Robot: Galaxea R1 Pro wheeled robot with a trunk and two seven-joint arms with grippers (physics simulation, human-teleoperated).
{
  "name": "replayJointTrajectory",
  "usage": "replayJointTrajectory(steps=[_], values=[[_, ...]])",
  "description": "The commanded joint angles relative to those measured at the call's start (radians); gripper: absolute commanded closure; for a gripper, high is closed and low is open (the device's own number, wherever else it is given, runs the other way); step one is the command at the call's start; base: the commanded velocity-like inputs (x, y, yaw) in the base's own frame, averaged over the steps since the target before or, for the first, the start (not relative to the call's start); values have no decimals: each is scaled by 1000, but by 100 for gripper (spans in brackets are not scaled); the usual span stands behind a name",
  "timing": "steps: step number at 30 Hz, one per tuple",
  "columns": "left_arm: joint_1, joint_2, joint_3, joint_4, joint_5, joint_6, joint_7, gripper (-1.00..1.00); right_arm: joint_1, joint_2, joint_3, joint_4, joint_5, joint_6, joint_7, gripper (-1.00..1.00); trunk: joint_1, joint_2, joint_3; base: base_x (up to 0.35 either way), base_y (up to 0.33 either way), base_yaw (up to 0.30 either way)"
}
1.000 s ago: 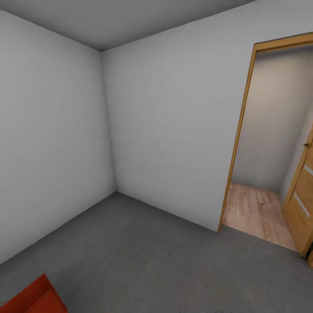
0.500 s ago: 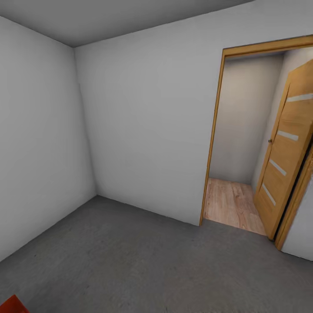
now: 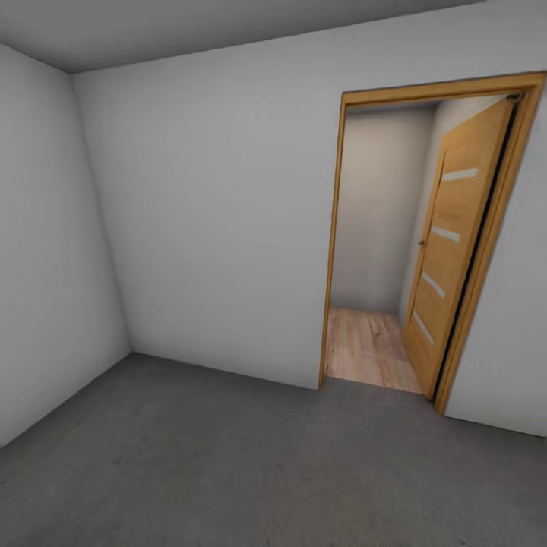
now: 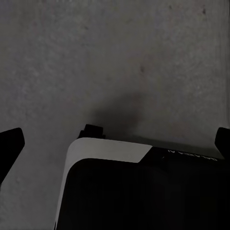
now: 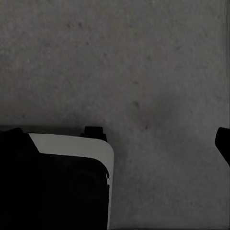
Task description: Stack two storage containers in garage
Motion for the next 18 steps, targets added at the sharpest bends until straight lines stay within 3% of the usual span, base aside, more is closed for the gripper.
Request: replayJointTrajectory(steps=[1, 18], values=[[-1, 0, -1, 1, 6, -3, -1, -100, -2, 0, -7, 3, 10, -5, -4, -100, 0, -1, -1, 0, 0, -297], [-1, 0, -1, 1, 6, -3, -1, -100, -2, -2, -7, 3, 8, -5, -3, -100, 0, -1, 13, 0, 0, -289]])
